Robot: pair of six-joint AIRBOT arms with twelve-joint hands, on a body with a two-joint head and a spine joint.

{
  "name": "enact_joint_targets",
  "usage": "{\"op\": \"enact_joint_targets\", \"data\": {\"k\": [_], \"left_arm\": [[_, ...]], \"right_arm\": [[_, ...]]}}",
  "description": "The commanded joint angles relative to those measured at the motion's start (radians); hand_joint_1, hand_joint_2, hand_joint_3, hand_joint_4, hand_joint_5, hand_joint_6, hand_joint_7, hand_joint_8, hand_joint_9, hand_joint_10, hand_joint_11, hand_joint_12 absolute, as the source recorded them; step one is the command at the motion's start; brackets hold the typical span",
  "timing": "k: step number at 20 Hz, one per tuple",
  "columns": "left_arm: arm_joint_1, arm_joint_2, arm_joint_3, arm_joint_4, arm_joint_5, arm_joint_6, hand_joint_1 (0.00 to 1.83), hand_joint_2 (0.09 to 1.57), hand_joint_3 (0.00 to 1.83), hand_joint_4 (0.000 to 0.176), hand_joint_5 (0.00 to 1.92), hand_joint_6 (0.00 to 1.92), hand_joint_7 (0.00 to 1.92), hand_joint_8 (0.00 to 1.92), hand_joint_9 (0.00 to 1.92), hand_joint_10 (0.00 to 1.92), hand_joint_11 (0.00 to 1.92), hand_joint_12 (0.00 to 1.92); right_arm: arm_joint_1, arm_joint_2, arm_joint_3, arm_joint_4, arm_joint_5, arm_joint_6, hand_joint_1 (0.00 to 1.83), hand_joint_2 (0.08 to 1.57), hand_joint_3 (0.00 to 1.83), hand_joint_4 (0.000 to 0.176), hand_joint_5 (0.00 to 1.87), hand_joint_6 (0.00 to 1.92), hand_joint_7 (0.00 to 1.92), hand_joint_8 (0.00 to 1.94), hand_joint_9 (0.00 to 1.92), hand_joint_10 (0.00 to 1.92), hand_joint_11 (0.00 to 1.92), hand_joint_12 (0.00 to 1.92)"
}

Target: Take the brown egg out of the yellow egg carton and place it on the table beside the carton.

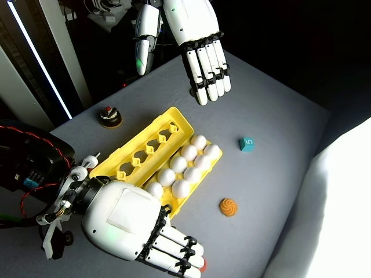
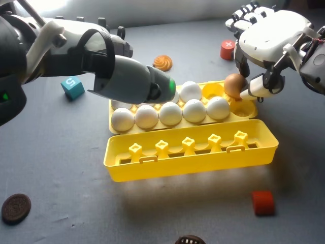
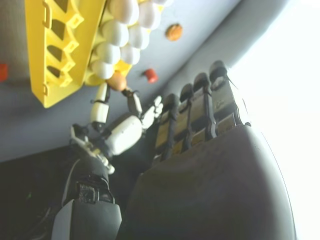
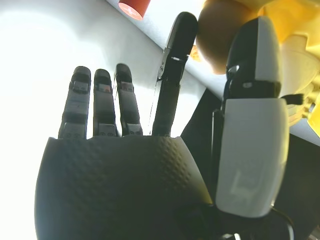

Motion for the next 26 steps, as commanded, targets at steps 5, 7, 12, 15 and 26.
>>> {"op": "enact_joint_targets", "data": {"k": [5,7,12,15,26], "left_arm": [[-0.001,-0.003,0.0,0.074,-0.032,-0.022,0.0,1.16,0.0,0.0,0.1,0.01,0.09,0.0,0.08,0.0,0.0,0.25],[-0.001,-0.002,0.0,0.081,-0.027,-0.028,0.0,1.16,0.0,0.0,0.11,0.01,0.09,0.0,0.09,0.0,0.0,0.26],[-0.001,-0.005,0.003,0.084,-0.018,-0.06,0.0,1.16,0.0,0.0,0.08,0.0,0.07,0.0,0.06,0.0,0.0,0.18],[-0.002,-0.006,0.01,0.09,-0.018,-0.086,0.0,1.16,0.0,0.0,0.05,0.0,0.03,0.0,0.02,0.0,0.0,0.1],[0.001,-0.007,0.01,0.093,-0.017,-0.118,0.0,1.16,0.0,0.0,0.06,0.0,0.04,0.0,0.03,0.0,0.0,0.05]], "right_arm": [[0.009,-0.003,0.011,-0.045,0.074,0.007,0.8,0.85,0.0,0.075,0.86,0.02,0.0,0.0,0.0,0.0,0.0,0.0],[0.008,-0.002,0.015,-0.045,0.076,0.007,0.8,0.85,0.0,0.075,0.86,0.02,0.0,0.0,0.0,0.0,0.0,0.0],[0.002,-0.003,0.024,-0.047,0.076,0.007,0.71,0.87,0.0,0.116,0.82,0.0,0.0,0.0,0.0,0.0,0.0,0.0],[0.001,-0.008,0.029,-0.047,0.083,0.009,0.77,0.88,0.01,0.097,0.85,0.01,0.0,0.0,0.0,0.0,0.0,0.0],[-0.001,-0.018,0.029,-0.047,0.087,0.012,1.07,1.04,0.01,0.174,1.14,0.73,0.18,0.0,0.0,0.0,0.0,0.0]]}}
